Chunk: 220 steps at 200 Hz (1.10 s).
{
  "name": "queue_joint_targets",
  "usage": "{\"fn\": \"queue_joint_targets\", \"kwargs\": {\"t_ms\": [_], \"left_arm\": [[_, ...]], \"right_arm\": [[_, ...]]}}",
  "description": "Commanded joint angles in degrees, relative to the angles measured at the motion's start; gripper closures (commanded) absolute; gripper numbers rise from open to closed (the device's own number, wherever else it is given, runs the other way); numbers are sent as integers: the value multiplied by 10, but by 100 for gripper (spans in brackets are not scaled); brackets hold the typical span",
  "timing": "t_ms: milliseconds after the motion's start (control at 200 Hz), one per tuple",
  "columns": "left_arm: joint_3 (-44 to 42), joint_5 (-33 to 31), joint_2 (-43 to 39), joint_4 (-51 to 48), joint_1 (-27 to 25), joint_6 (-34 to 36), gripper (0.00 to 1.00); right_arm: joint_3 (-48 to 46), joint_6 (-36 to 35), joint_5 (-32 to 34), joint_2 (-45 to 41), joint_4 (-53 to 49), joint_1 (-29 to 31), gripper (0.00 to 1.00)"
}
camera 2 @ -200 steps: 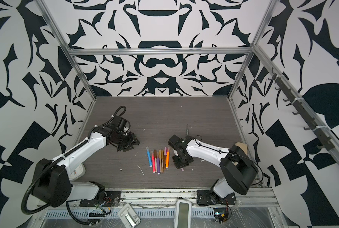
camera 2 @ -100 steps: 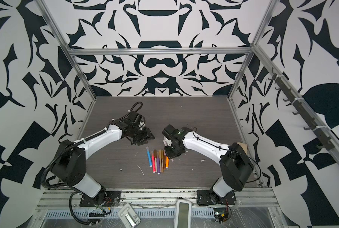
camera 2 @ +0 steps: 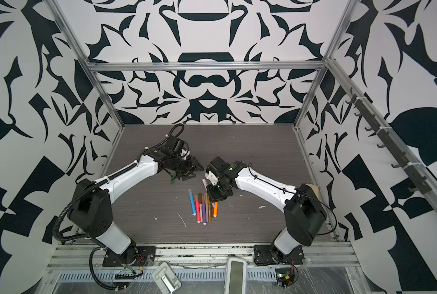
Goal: Open the pen caps
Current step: 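Lift the light pink pen with the right gripper toward the left gripper, then grasp the pink pen cap with the left gripper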
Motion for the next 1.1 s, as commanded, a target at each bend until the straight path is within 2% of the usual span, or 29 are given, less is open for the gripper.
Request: {"fn": "queue_joint_targets", "kwargs": {"t_ms": [0,345,480,530,615,735,880,985,1035,1095], "left_arm": [[6,13,9,-17,-7,-12,43],[25,4,45,-16,-50,-29,43],[30,-5,53,-18,-62,-31,48],[27,-10,51,-19,-63,-33,53],[19,-17,47,-16,-63,-36,67],[21,-18,45,-19,-63,-35,100],[21,-31,42,-27,-63,-37,100],[20,-41,39,-27,-63,-40,67],[21,-45,37,-27,-63,-41,61],[23,-44,40,-25,-63,-41,60]], "right_arm": [[11,19,-35,-22,29,-18,100],[14,31,-108,-20,64,-55,100],[13,24,-119,-23,54,-62,100],[12,20,-119,-26,47,-62,100],[7,13,-122,-34,38,-63,100],[-8,12,-124,-52,40,-64,100],[-22,14,-127,-68,40,-64,100],[-32,16,-131,-79,39,-64,100],[-36,16,-132,-84,39,-64,100],[-40,15,-133,-89,39,-64,100]]}}
